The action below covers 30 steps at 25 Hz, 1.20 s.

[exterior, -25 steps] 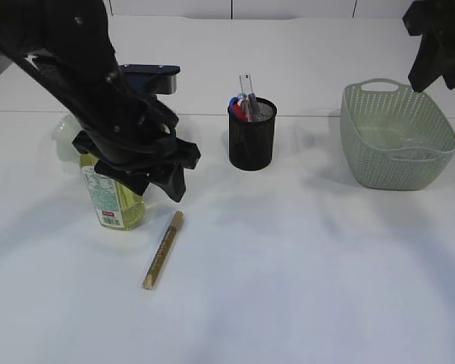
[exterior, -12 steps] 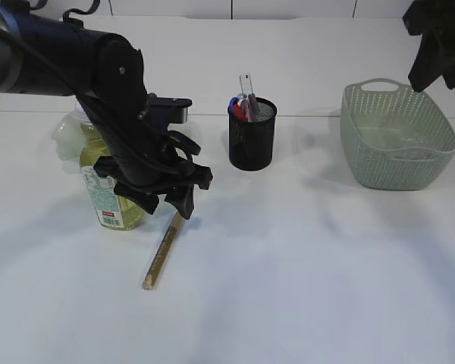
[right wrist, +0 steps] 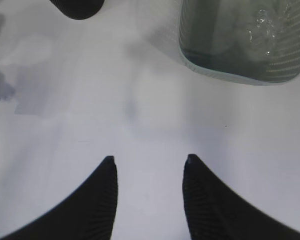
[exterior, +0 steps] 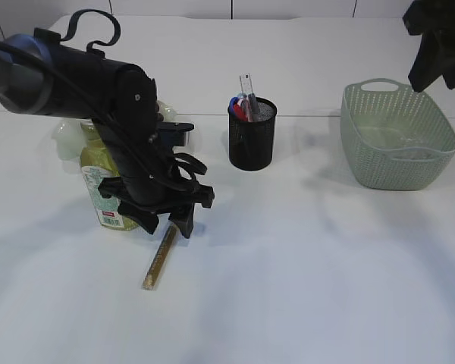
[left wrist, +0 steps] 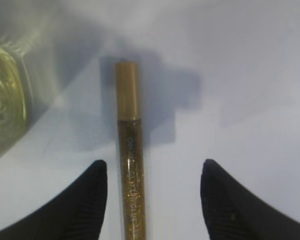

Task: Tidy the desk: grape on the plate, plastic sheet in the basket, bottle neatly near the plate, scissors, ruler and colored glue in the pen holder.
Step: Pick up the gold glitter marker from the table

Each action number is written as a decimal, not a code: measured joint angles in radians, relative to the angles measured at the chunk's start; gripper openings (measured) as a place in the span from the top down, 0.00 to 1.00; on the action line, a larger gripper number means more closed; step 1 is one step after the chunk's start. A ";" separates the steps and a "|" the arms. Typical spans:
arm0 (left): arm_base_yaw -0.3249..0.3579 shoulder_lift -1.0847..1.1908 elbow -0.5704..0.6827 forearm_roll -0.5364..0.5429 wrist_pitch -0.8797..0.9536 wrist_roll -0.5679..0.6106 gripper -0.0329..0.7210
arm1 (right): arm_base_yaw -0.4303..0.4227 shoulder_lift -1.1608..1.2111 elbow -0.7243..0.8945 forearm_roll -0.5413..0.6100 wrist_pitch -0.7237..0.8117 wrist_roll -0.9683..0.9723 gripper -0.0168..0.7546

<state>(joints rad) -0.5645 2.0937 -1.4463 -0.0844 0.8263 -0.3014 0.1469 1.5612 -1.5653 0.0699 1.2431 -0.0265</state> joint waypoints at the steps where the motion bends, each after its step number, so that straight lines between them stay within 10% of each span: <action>1: 0.000 0.002 0.000 0.000 0.000 -0.008 0.38 | 0.000 0.000 0.000 0.000 0.000 0.000 0.52; 30: 0.000 0.078 -0.002 0.025 -0.002 -0.051 0.57 | 0.000 0.000 0.000 0.006 0.000 0.000 0.52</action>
<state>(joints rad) -0.5645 2.1713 -1.4482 -0.0590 0.8241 -0.3523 0.1469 1.5612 -1.5653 0.0758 1.2431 -0.0265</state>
